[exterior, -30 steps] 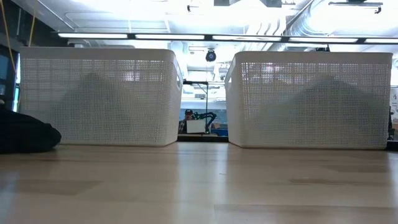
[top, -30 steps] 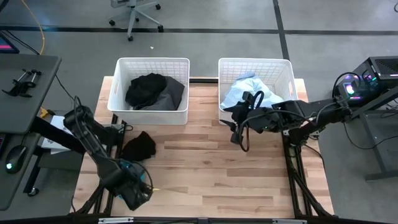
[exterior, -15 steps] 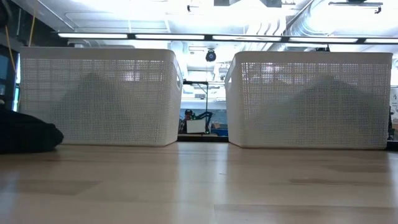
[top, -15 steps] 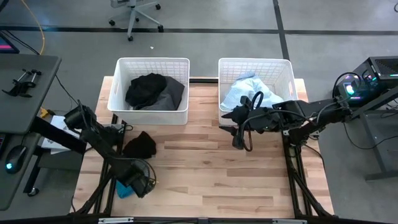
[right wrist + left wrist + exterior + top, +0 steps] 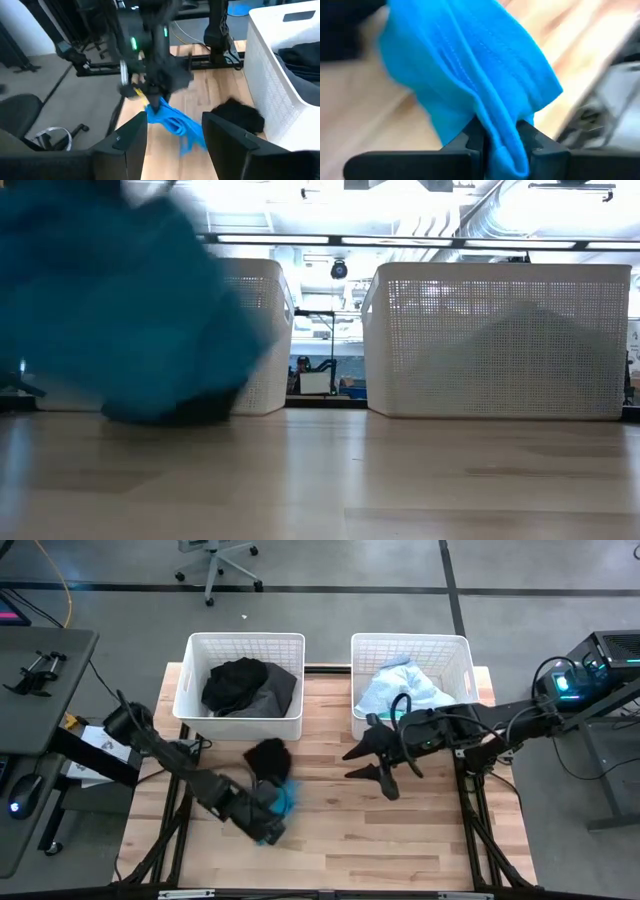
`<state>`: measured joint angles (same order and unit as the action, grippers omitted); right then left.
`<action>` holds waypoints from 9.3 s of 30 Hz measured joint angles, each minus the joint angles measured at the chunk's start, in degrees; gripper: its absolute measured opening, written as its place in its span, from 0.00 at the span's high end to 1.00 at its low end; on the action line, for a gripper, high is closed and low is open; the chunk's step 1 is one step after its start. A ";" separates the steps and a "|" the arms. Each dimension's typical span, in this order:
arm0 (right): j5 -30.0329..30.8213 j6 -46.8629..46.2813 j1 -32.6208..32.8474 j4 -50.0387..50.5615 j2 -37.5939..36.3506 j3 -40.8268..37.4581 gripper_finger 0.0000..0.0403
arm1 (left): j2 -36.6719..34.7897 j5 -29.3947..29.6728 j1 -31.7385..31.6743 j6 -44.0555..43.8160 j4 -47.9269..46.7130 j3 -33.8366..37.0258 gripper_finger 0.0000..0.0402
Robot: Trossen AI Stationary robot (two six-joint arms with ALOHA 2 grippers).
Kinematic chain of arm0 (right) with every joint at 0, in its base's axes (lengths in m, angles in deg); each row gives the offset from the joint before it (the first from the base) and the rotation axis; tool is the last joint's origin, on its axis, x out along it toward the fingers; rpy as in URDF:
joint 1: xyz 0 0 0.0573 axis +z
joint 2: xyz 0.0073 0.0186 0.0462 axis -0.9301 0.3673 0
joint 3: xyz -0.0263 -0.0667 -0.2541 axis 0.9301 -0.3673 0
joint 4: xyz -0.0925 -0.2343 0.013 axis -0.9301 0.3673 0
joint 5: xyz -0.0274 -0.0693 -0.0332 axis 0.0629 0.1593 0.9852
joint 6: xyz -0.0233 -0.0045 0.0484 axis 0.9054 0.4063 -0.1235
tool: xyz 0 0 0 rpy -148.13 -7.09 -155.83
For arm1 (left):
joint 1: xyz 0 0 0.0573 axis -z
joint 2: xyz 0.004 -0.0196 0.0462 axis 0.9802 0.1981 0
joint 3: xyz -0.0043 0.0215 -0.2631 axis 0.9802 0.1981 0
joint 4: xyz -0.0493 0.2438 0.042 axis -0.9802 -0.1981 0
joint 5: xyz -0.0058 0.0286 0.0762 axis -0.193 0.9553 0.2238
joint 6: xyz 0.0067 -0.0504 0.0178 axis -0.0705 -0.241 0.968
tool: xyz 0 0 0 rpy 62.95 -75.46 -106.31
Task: Sort clothes
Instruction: Put the blue short into the right white laundry bin, then put the black boxer into the left white laundry bin, then return to Home Position
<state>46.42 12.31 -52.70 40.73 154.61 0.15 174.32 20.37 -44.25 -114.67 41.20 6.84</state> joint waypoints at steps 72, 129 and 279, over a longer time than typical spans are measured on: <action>-1.95 -6.88 -59.28 56.37 13.44 -0.06 0.58 | -21.79 1.19 -12.79 45.74 -7.07 -13.69 0.60; 25.88 -31.72 -1.58 -14.63 -24.22 -31.88 0.43 | 0.58 10.09 -13.42 42.56 -16.35 -11.13 0.60; -17.74 -11.28 0.41 -38.19 -74.72 -67.57 1.00 | -36.22 -13.31 -63.21 41.77 8.62 -12.22 0.54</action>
<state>28.68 1.03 -52.29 2.54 79.88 -67.43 138.10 7.06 -107.46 -72.90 49.82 -5.38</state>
